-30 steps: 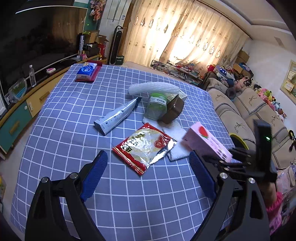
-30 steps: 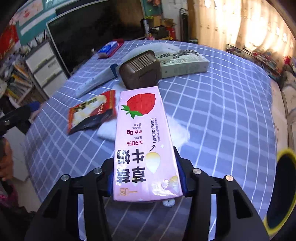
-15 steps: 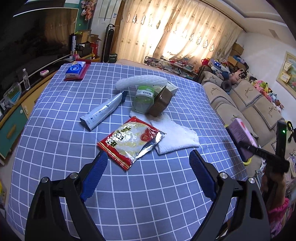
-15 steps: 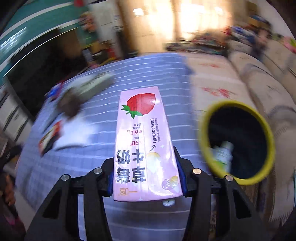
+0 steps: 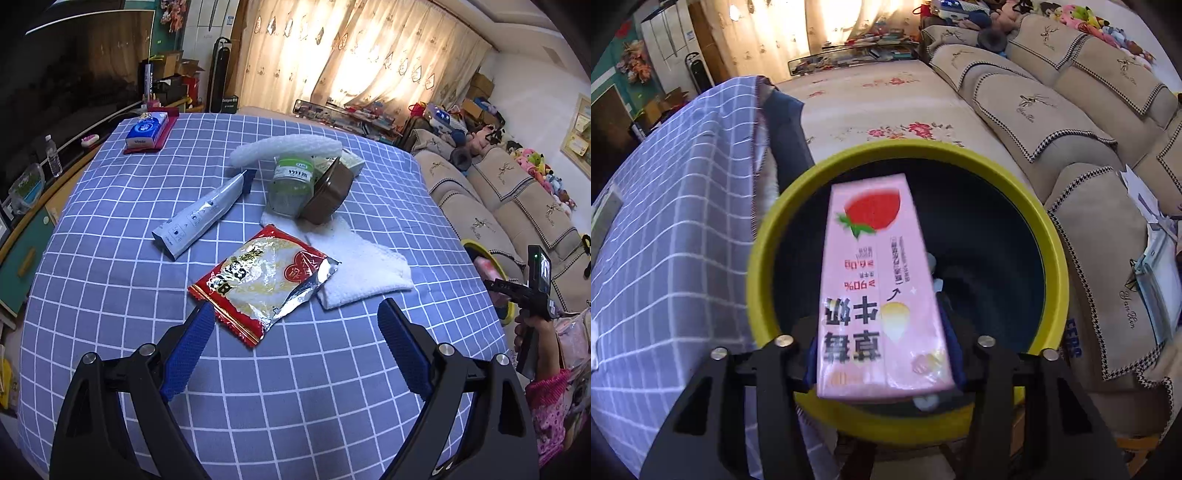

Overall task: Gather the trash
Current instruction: 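Carry the carton over the bin and open the right gripper, then grasp the red-white snack bag with the left gripper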

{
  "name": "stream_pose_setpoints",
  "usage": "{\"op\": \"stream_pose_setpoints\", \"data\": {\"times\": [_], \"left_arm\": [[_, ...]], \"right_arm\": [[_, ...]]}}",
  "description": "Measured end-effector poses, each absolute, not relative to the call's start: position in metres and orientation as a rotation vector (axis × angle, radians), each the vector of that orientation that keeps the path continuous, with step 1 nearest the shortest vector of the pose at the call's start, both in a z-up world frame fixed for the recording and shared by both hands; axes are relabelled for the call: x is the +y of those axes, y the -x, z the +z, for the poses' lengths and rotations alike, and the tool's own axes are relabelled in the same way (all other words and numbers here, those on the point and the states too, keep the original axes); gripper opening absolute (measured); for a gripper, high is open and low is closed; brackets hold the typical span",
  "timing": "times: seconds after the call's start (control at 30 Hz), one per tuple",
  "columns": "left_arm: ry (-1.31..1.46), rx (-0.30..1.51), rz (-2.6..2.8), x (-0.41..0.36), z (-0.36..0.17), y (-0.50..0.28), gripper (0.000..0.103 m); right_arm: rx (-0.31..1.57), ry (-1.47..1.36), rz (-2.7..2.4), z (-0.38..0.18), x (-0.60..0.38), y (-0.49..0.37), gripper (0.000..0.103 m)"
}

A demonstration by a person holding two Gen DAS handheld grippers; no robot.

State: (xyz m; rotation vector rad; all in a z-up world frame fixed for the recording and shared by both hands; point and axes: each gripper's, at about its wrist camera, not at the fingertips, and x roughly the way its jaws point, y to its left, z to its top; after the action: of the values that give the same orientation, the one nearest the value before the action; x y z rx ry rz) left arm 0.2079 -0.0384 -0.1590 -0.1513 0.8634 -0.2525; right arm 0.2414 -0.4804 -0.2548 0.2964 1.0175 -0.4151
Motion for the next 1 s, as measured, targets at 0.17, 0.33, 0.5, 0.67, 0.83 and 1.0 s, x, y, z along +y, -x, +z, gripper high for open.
{"op": "stream_pose_setpoints", "data": {"times": [0.17,0.33,0.5,0.67,0.83,1.0], "left_arm": [[0.118,0.878,-0.251,-0.040,-0.165,-0.218,0.089],[0.069,0.895,-0.262,-0.039,-0.171,-0.235,0.089],[0.006,0.917,-0.294,-0.039,-0.180,-0.253,0.089],[-0.035,0.956,-0.365,-0.040,-0.192,-0.269,0.089],[-0.123,0.954,-0.412,-0.046,-0.200,-0.275,0.089],[-0.189,0.961,-0.450,-0.050,-0.207,-0.283,0.089]], "right_arm": [[0.985,-0.294,-0.417,-0.252,-0.479,-0.238,0.070],[0.962,-0.277,-0.396,-0.242,-0.468,-0.235,0.072],[0.951,-0.263,-0.380,-0.236,-0.458,-0.233,0.073],[0.952,-0.256,-0.366,-0.232,-0.456,-0.231,0.074],[0.950,-0.251,-0.366,-0.228,-0.456,-0.231,0.075],[0.953,-0.248,-0.360,-0.229,-0.452,-0.233,0.075]]}}
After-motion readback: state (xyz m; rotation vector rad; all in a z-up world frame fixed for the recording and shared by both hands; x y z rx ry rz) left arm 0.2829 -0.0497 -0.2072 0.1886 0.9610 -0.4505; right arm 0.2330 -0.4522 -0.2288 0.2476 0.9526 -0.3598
